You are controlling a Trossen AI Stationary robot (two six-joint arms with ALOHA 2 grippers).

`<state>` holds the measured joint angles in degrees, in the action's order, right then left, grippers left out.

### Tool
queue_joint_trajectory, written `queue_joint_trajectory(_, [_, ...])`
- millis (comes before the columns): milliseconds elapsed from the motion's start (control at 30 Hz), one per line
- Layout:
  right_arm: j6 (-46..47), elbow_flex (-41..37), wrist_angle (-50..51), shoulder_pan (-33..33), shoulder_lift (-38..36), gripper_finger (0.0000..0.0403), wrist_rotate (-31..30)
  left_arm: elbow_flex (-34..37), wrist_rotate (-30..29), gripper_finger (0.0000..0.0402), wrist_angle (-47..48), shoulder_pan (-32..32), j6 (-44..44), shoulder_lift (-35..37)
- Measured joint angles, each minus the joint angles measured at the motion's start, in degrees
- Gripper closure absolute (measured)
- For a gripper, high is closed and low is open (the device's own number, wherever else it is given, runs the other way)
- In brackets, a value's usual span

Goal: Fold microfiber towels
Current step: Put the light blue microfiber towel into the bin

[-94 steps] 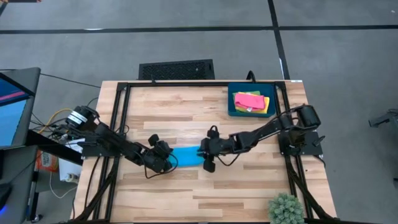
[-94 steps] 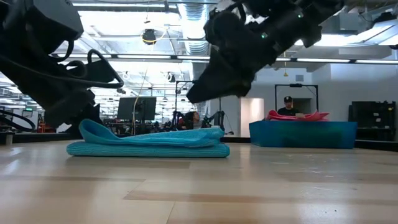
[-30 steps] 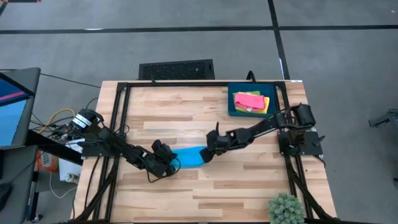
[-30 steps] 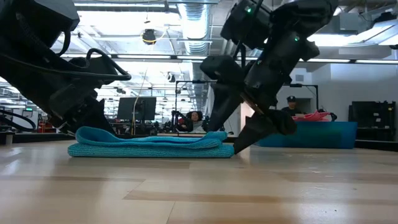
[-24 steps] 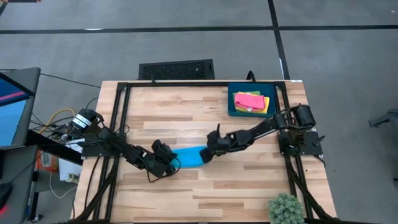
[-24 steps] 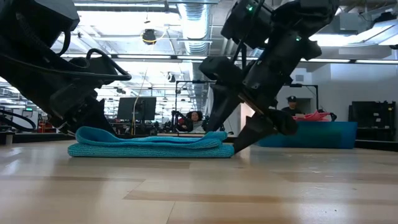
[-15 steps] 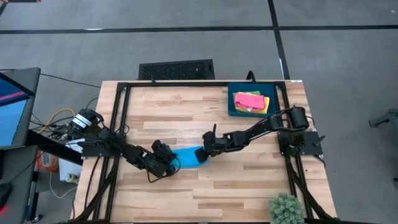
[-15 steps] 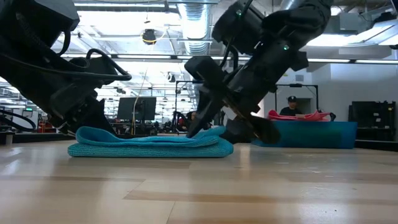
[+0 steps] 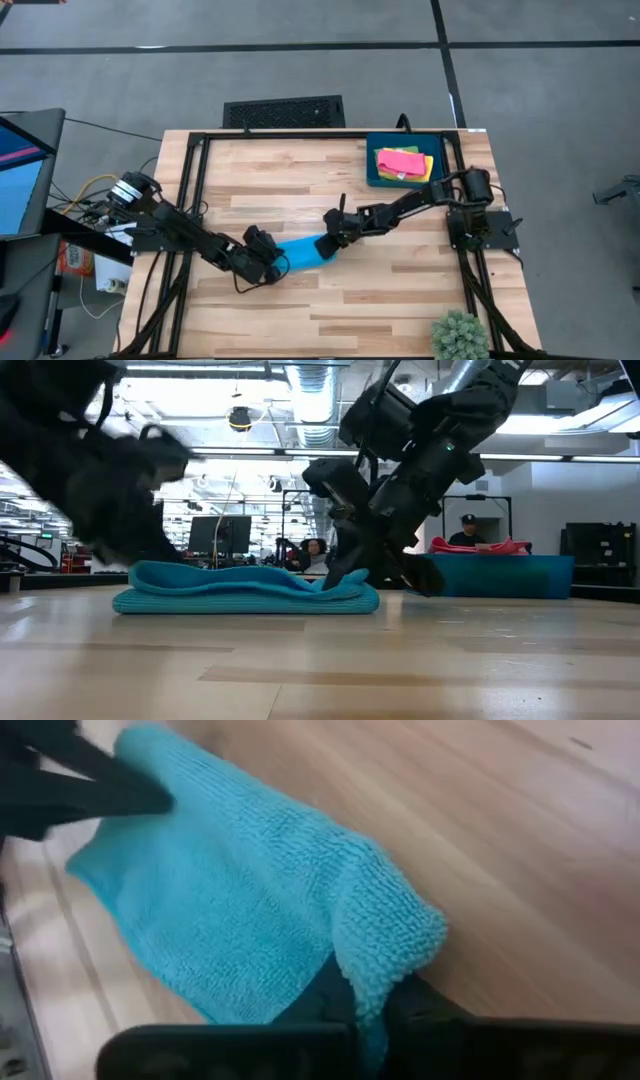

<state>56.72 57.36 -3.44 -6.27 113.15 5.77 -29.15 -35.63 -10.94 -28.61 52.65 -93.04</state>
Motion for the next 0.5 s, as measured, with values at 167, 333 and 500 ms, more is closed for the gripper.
queue_joint_trajectory(167, [-4.24,-0.50,4.88,5.23,-4.17,0.0384,2.55,0.01,1.65,0.0401,2.69,2.34,-5.22,8.88])
queue_joint_trajectory(333, [-11.54,-0.31,13.47,14.03,-10.37,0.0385,1.12,0.01,0.57,0.0401,12.40,6.02,-7.16,20.32])
queue_joint_trajectory(500, [-16.32,-0.13,18.60,22.59,-17.50,0.0385,2.23,0.01,-1.03,0.0401,20.30,9.12,-9.02,29.57])
